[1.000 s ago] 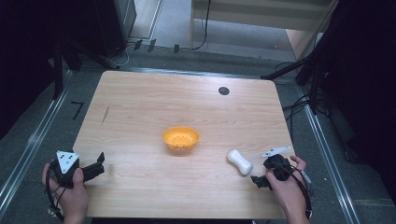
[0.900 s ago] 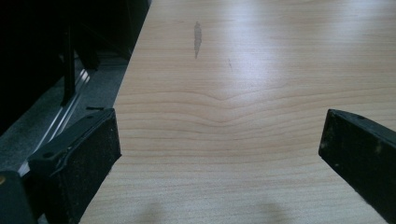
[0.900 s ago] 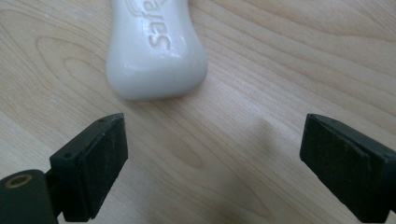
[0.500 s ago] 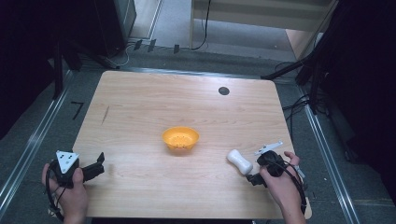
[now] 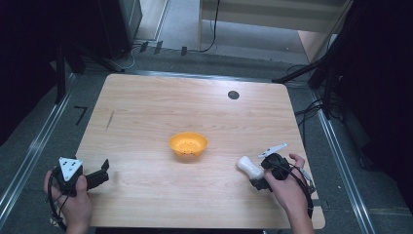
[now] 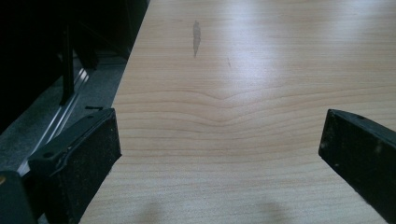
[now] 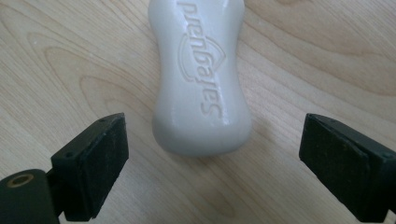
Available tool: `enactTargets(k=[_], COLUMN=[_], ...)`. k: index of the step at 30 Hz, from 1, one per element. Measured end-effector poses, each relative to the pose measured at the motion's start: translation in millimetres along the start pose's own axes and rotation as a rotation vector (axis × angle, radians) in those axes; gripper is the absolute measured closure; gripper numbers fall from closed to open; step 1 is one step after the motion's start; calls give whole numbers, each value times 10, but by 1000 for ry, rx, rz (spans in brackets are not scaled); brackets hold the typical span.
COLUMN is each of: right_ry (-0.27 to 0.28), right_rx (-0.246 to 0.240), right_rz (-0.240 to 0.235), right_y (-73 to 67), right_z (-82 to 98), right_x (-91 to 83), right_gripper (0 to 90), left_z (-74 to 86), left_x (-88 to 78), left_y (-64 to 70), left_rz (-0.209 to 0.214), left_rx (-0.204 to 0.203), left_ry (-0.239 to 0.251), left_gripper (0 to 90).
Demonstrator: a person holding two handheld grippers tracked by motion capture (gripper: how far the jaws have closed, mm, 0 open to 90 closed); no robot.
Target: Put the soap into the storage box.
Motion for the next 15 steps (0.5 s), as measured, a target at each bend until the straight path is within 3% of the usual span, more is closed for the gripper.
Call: enactTargets(k=[15], right_ry=[-11], right_rx=[-22], right_rz=[-22], right_y=[-100], right_z=[-192], right_x=[69], right_gripper=[82], left_z=[0], left_x=[7], left_y=[3], left_rz=[4], left_rx=[5], left_ry=[-4], left_gripper=[0])
Point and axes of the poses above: each handheld gripper's, and its own axes: x roughly forward along the jaws, z roughly out of its underside, y roughly to its right, the point moved 9 cm from there along x, roughly forward along the jaws
